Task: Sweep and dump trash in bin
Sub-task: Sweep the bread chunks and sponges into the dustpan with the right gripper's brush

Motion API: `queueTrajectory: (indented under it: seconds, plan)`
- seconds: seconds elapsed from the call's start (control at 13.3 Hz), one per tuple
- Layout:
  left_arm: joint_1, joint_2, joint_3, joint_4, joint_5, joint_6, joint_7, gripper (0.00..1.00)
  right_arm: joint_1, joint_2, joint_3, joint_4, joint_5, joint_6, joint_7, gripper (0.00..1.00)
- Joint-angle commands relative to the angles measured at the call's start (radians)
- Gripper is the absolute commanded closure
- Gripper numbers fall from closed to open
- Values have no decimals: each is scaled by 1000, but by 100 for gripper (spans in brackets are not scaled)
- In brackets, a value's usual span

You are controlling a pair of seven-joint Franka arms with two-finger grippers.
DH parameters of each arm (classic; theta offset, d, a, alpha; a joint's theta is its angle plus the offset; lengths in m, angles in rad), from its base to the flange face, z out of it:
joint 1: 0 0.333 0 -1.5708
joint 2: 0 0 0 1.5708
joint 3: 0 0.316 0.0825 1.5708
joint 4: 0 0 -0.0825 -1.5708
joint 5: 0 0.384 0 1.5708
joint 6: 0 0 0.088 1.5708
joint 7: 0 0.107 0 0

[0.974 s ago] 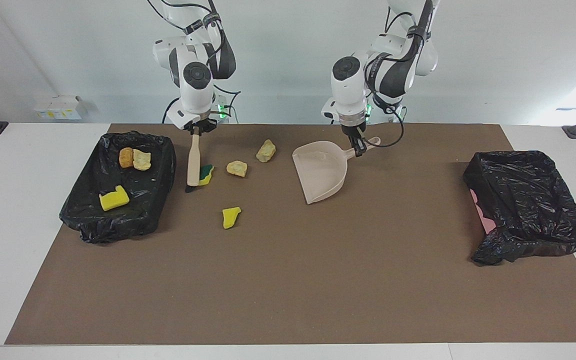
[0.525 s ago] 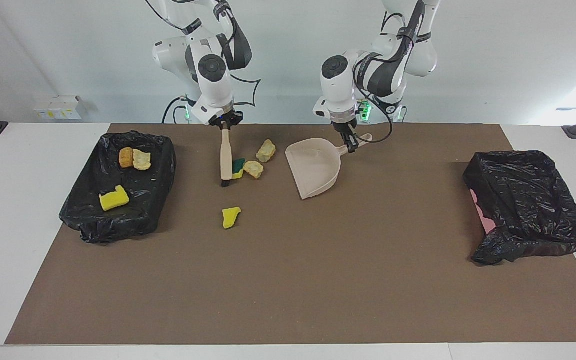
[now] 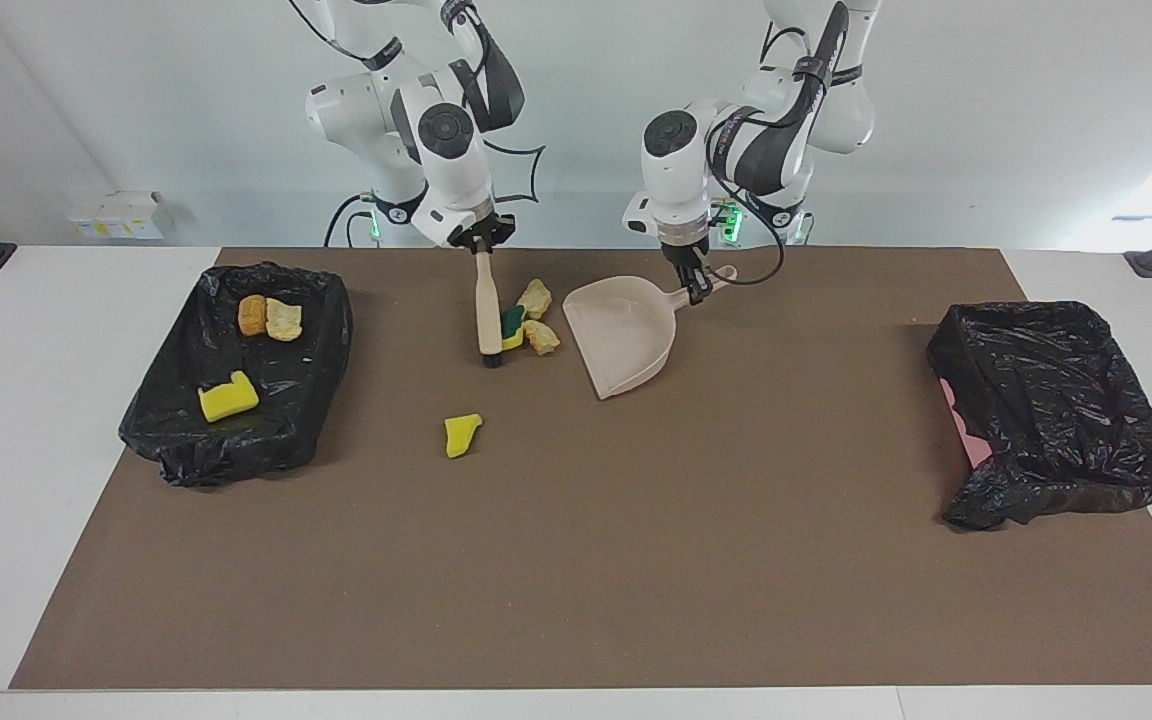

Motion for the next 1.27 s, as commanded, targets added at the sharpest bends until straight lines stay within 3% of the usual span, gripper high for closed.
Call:
queueTrajectory:
  seconds: [0.0,0.37,0.75,1.12,1.2]
  plan:
    - [-24,-16,15,-26,-13,29,-18,100,56,105,1,87,68,33,7,100]
    - [-16,-14,15,-28,-35,41,-18,100,141,214,1,256,148,32,82,100]
    - [-7,-8,17,-28,-36,49,-6,100,158,294,1,486,75,-167,194,100]
    - [-9,-8,17,-28,-36,50,-6,100,133,280,-8,497,-38,-244,182,100]
    - [-7,-8,17,-26,-36,50,-6,100,85,284,-5,494,-83,-243,153,100]
